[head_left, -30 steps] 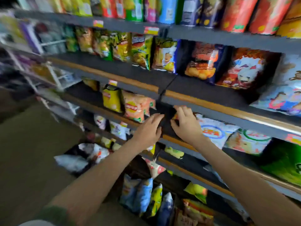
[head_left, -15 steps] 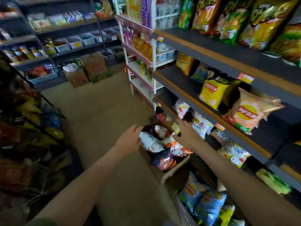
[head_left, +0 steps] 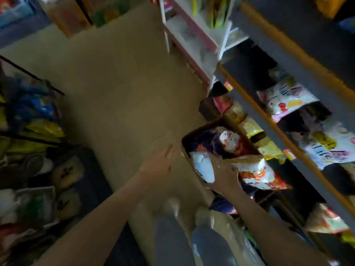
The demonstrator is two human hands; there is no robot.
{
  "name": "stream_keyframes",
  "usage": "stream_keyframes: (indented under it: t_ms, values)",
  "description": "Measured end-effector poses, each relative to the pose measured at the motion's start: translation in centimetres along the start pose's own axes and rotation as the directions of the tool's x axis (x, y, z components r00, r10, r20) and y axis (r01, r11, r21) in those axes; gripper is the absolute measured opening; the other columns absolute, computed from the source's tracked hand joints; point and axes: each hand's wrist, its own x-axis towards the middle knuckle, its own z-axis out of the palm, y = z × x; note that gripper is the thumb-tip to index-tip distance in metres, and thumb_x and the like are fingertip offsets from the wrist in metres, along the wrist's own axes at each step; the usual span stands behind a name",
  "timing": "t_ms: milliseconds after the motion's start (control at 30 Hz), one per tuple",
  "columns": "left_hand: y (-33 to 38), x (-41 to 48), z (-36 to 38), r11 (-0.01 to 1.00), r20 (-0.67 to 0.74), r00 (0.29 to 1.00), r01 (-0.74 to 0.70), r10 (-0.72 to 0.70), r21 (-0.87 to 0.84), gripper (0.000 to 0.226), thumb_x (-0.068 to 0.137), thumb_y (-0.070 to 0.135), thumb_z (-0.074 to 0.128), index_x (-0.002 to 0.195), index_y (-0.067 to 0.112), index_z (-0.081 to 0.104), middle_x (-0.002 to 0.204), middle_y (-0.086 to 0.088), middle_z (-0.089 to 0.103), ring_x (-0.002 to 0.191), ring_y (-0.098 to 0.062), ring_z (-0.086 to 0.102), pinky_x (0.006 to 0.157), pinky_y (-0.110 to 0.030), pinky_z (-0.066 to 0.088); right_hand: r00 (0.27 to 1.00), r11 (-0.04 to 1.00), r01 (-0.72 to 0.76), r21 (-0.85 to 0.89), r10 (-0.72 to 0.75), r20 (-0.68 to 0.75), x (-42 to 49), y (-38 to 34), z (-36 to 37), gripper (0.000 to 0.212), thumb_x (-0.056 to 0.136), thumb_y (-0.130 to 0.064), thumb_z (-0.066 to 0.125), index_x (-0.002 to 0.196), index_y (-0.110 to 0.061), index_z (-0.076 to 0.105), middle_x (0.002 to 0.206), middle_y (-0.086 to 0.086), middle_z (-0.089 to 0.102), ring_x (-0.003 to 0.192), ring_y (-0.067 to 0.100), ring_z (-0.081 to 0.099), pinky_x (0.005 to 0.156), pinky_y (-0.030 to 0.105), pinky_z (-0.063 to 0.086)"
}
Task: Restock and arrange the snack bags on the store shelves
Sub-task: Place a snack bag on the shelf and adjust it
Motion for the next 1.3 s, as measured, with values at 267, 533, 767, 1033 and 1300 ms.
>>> stream_keyframes:
  t_ms: [267, 533, 767, 1033, 1300]
  values:
    - [-4.2, 8.7, 2.7, 0.984, -0.025, 0.984, -0.175, 0.174, -0.025, 0.062, 0.097, 0.018, 0.044, 0.150, 0.009, 0.015, 0.154, -0.010, 0.024, 0.137, -0.024, 0.031, 0.110, -0.035, 0.031, 0.987, 0.989, -0.138, -0.054, 0.133, -0.093, 5.8, -2.5, 4.8, 0.119, 0.047, -0.051, 0.088, 0.141, -0.017, 0.025, 0.125, 0.020, 0.055, 0.107, 0.042, 0.057, 0.084, 0.062, 0.047]
    - [0.5, 9.3, -4.1, 0.941, -0.090, 0.955, -0.295, 0.283, -0.166, 0.060, 0.098, 0.033, 0.046, 0.149, 0.013, 0.023, 0.149, -0.009, 0.032, 0.128, -0.024, 0.042, 0.100, -0.034, 0.042, 0.838, 0.915, -0.131, 0.381, 0.308, -0.451, -0.3, -1.5, -7.1, 0.092, 0.074, -0.065, 0.056, 0.141, -0.007, 0.030, 0.127, 0.017, 0.053, 0.113, 0.036, 0.055, 0.090, 0.049, 0.051]
    - [15.6, 7.6, -13.2, 0.750, 0.037, 0.892, -0.356, 0.451, -0.558, 0.096, 0.080, 0.068, 0.056, 0.151, 0.036, 0.000, 0.157, 0.005, 0.019, 0.142, -0.018, 0.026, 0.111, -0.043, 0.032, 0.650, 0.446, 0.088, 0.891, 0.652, -0.391, -13.0, 5.2, -18.7, 0.109, 0.058, -0.058, 0.082, 0.136, -0.008, 0.023, 0.127, 0.009, 0.042, 0.125, 0.032, 0.043, 0.100, 0.050, 0.044]
    - [40.3, -6.5, -16.8, 0.411, -0.025, 0.551, -0.651, 0.834, -0.639, 0.099, 0.086, 0.045, 0.065, 0.144, 0.046, -0.015, 0.145, 0.017, 0.033, 0.125, 0.004, 0.039, 0.103, -0.019, 0.037, 0.391, 0.275, 0.349, 0.896, 0.826, -0.405, -39.3, 16.4, -21.0, 0.084, 0.065, -0.017, 0.084, 0.124, -0.018, 0.024, 0.120, 0.009, 0.053, 0.107, 0.013, 0.062, 0.085, 0.034, 0.055]
    - [62.2, -23.0, -10.7, 0.131, -0.151, 0.217, -0.887, 0.964, -0.443, 0.100, 0.083, 0.043, 0.069, 0.148, 0.032, -0.006, 0.147, 0.002, 0.040, 0.128, -0.010, 0.047, 0.099, -0.024, 0.039, 0.242, 0.272, 0.405, 0.873, 0.889, -0.390, -65.6, 25.6, -14.9, 0.080, 0.072, 0.011, 0.070, 0.131, -0.013, 0.022, 0.121, 0.006, 0.057, 0.107, 0.015, 0.063, 0.086, 0.030, 0.056]
